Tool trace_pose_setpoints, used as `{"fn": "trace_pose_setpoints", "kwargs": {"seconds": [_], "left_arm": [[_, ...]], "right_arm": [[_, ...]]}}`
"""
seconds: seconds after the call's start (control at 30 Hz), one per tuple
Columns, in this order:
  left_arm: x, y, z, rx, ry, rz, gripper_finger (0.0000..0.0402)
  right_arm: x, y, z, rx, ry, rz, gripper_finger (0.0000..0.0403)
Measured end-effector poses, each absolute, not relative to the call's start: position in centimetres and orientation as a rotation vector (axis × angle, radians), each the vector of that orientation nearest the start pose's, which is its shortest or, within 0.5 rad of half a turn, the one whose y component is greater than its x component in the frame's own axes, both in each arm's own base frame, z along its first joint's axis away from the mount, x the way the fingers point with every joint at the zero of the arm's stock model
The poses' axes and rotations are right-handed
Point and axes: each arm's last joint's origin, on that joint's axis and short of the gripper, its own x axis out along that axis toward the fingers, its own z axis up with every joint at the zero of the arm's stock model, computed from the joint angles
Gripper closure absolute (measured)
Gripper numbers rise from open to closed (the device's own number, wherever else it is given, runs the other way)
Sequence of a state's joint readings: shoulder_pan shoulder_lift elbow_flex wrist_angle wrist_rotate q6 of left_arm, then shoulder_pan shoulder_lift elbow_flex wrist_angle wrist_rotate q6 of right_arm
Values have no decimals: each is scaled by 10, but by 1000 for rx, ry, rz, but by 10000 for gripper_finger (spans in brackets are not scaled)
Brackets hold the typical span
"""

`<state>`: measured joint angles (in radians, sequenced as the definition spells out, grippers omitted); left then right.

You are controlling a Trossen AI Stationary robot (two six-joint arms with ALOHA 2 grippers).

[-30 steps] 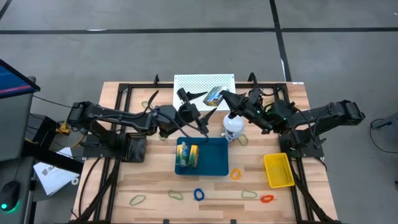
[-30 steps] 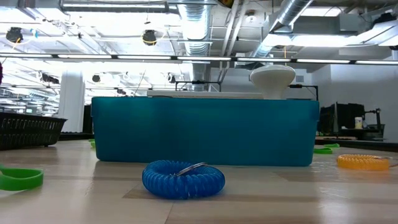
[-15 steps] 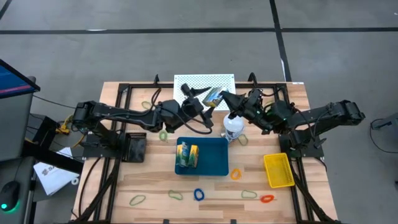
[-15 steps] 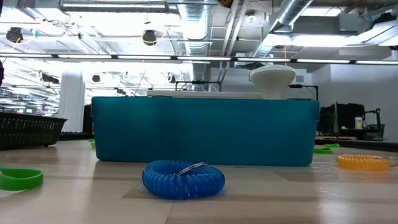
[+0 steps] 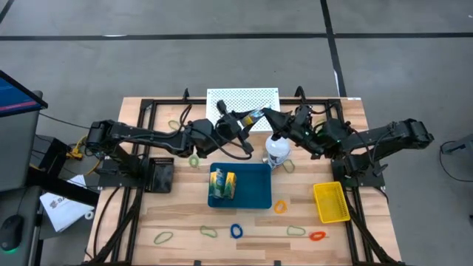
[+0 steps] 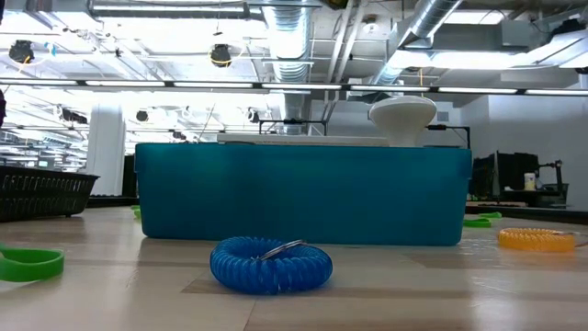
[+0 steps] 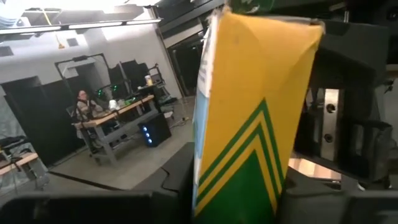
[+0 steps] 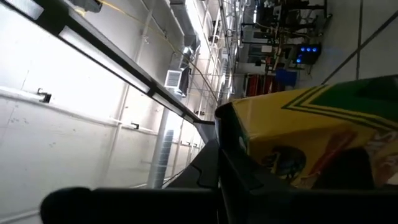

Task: Pick & Place Office Desk Supplies
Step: Put the crayon box into the blue bin

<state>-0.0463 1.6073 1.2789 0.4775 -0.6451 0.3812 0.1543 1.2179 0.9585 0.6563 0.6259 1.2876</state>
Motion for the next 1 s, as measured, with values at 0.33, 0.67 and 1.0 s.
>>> {"fn": "trace_pose_setpoints", "kwargs": {"seconds": [0.33,0.67,1.0], "left_arm": [[371,0,359,304,-32,645,301],[369,1,360,299,-18,707,303],[331,5,379,144,77,709,303]], "right_arm": [[262,25,387,1345,-645,-123,328],[261,25,389,1306,-653,-116,287],[252,25,397,1208,-653,-91,280]]}}
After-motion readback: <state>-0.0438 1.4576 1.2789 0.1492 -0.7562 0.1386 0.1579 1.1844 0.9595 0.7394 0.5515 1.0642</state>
